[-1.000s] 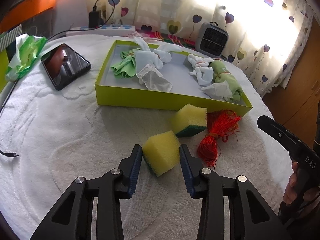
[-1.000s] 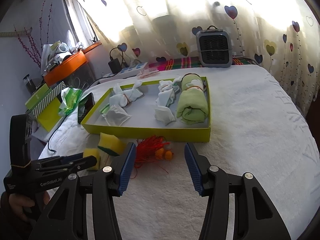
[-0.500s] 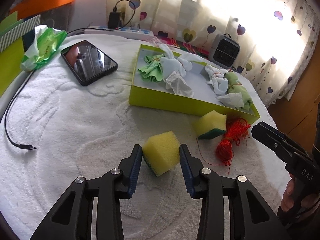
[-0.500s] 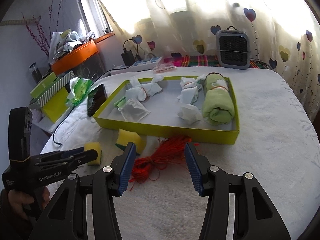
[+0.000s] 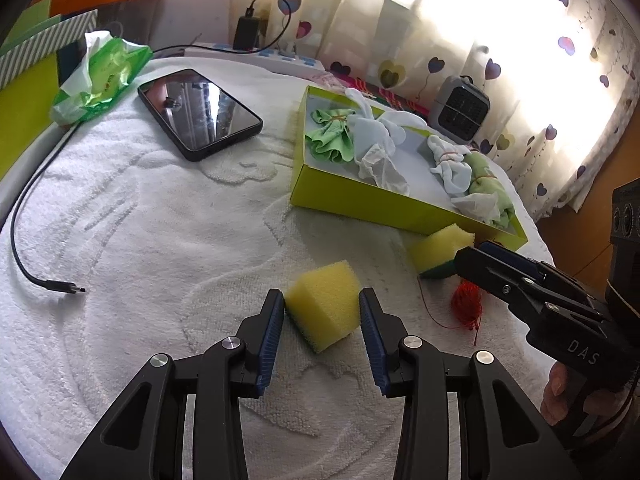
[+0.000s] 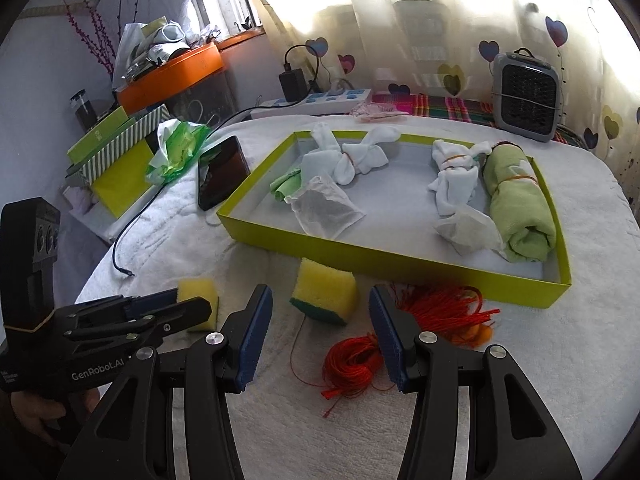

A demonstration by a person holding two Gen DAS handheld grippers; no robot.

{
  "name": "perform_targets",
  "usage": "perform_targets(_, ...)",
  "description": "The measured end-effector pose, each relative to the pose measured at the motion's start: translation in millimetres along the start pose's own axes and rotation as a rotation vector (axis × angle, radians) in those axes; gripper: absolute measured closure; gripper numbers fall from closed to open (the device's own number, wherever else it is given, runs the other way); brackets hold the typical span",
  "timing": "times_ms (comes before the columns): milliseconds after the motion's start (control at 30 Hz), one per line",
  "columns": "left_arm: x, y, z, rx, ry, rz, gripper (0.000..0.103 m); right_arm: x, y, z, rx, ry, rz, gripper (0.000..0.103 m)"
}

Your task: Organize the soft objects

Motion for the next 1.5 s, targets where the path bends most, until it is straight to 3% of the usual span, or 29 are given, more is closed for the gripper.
perform_targets(367, 0, -1, 2, 0.006, -0.003, 0.001, 0.065, -6, -1, 9, 0.017, -0.030, 0.018, 0.052)
perform_targets(733, 0, -2, 4, 0.004, 0.002, -0.008, 0.064, -2, -1, 9, 0.002, -0.026, -0.001, 0.070)
perform_targets(1500, -4, 2, -2, -0.011, 0.013, 0.016, 0.065, 0, -2, 0, -0.031, -0.007, -0.003, 0.072)
Point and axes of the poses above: each gripper's, at about its wrist camera, not at the fingertips, and z roughly the way its jaws point, x to its left, y to its top, the point moved 6 cm from there along z, roughly the way its jaws point, and after that the axes turned 6 degrees about -z, right-handed, at the moved point
